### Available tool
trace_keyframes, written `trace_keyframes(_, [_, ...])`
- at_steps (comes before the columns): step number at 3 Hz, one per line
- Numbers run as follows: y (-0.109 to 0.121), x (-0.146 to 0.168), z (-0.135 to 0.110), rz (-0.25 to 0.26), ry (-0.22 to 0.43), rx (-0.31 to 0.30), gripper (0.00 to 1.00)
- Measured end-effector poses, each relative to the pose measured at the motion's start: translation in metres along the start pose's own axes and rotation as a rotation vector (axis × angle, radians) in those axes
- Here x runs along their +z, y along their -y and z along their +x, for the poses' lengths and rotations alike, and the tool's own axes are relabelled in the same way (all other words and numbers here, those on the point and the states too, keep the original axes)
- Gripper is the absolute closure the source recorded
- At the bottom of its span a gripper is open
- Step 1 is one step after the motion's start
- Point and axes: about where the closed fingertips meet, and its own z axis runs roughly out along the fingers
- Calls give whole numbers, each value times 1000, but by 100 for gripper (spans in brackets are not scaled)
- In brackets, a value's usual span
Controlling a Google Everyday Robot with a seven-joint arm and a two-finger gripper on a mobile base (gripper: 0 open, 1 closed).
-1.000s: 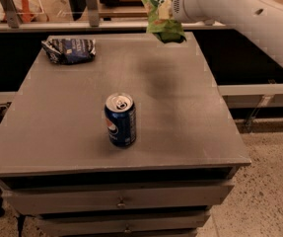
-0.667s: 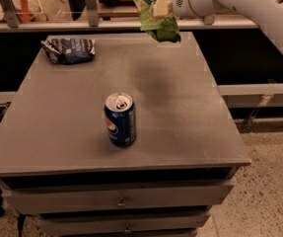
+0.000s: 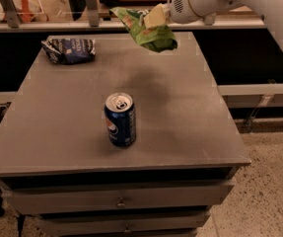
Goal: Move green rice chip bag near pepsi can
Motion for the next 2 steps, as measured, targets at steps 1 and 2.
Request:
trace_keyframes(1, [-1, 1, 0, -2, -1, -2, 100])
trace_keyframes(2, [-10, -12, 12, -33, -25, -81, 100])
